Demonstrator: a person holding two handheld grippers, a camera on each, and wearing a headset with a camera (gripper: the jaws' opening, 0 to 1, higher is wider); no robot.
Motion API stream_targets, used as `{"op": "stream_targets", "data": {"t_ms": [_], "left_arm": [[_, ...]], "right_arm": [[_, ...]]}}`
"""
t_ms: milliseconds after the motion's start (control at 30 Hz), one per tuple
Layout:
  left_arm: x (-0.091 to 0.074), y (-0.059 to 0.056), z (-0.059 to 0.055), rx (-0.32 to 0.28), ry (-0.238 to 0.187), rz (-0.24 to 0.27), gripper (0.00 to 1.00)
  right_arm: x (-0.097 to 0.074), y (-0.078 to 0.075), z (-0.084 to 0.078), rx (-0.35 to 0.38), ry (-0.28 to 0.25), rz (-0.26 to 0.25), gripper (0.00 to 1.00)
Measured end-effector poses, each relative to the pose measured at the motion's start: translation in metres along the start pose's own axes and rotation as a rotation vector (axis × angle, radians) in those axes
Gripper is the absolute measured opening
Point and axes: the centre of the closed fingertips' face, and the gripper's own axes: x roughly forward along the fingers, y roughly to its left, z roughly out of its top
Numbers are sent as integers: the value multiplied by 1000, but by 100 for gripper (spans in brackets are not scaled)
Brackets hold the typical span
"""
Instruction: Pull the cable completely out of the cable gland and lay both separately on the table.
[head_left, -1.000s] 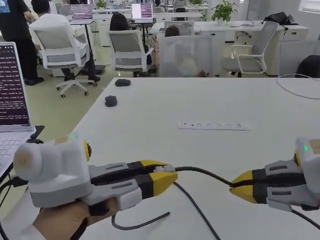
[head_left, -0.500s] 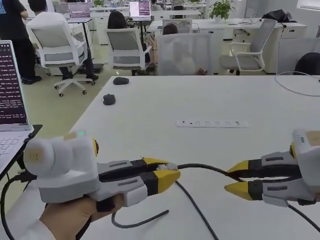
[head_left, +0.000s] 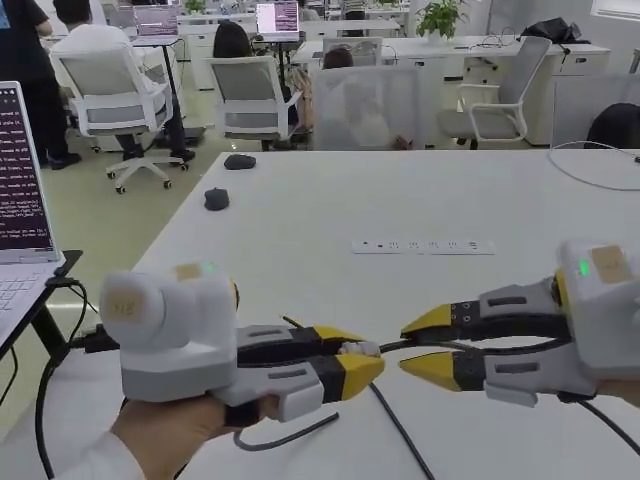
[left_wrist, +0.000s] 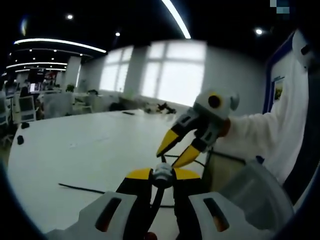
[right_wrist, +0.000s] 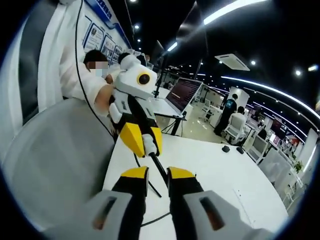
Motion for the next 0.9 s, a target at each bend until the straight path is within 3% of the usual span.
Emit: {"op": "stream_targets", "data": {"t_ms": [300, 667, 900], "left_arm": [[-1, -4, -5, 10, 20, -17, 16], [-3, -1, -1, 3, 0, -11, 16], [-10, 5, 2, -17, -23, 7, 16]], "right_arm": [[1, 0, -8, -12, 29, 11, 7], [1, 0, -8, -2, 15, 6, 5], [-7, -7, -18, 13, 32, -19, 5]]}}
